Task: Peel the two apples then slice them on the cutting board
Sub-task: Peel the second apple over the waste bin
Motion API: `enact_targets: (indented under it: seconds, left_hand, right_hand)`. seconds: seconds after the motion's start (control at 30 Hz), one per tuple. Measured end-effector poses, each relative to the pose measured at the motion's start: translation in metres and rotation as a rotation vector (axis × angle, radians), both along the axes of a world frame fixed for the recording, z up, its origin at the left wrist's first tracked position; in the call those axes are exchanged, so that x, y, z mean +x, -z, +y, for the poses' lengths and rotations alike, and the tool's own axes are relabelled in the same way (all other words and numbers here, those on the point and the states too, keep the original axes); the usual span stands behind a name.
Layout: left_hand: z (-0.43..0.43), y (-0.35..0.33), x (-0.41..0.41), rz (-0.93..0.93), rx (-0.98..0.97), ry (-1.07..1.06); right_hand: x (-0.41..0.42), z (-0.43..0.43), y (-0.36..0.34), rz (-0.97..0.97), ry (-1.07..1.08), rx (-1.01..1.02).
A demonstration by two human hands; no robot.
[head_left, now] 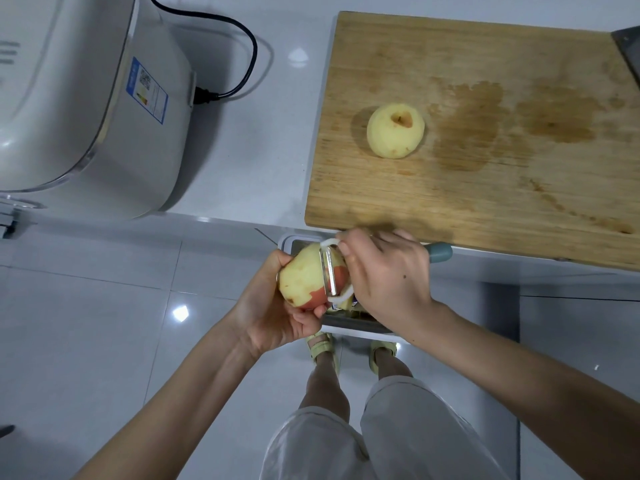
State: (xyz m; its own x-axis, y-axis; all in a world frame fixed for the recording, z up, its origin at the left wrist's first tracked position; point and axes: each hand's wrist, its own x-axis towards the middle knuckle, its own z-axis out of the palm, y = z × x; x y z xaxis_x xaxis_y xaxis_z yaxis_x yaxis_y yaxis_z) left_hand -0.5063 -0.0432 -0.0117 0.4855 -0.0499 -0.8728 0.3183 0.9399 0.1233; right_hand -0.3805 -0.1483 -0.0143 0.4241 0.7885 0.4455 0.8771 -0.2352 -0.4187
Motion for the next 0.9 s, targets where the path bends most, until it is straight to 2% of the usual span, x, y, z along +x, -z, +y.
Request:
enact_targets:
  seconds: [0.23, 0.33, 0.4, 0.47, 0.53, 0.6, 0.67, 0.77, 0.83, 0.9]
  left_hand:
    - [0.008, -0.008, 0.002, -0.123, -0.077, 0.040]
    - [0.010, -0.011, 0.002, -0.189, -0.102, 0.030]
    - [0.012, -0.007, -0.003, -0.228, -0.097, 0.010]
    - [0.013, -0.001, -0.007, -0.225, -0.069, 0.014]
    - [0.014, 0.004, -0.009, -0.204, -0.038, 0.027]
    - [0.015, 0.007, -0.009, -0.196, 0.000, 0.050]
    - [0.017, 0.011, -0.010, -0.198, 0.047, 0.071]
    - [0.018, 0.014, -0.011, -0.188, 0.097, 0.125]
    - [0.019, 0.015, -0.011, -0.182, 0.134, 0.170]
    - [0.019, 0.014, -0.010, -0.181, 0.143, 0.173]
  right_hand:
    - [0.010, -0.017, 0.034, 0.057, -0.003, -0.187]
    - [0.013, -0.019, 0.040, 0.163, 0.046, -0.330]
    - [0.017, -0.017, 0.036, 0.399, 0.092, -0.569]
    - [0.020, -0.011, 0.029, 0.920, 0.130, -0.758]
    - [0.023, -0.008, 0.024, 1.475, 0.248, -0.789]
    - [0.025, -0.010, 0.021, 1.844, 0.322, -0.831]
    - [0.025, -0.013, 0.018, 2.051, 0.310, -0.856]
    - [0.021, -0.014, 0.017, 2.276, 0.333, -0.679]
    - [0.017, -0.014, 0.013, 2.358, 0.340, -0.543]
    - [0.014, -0.014, 0.011, 2.353, 0.349, -0.483]
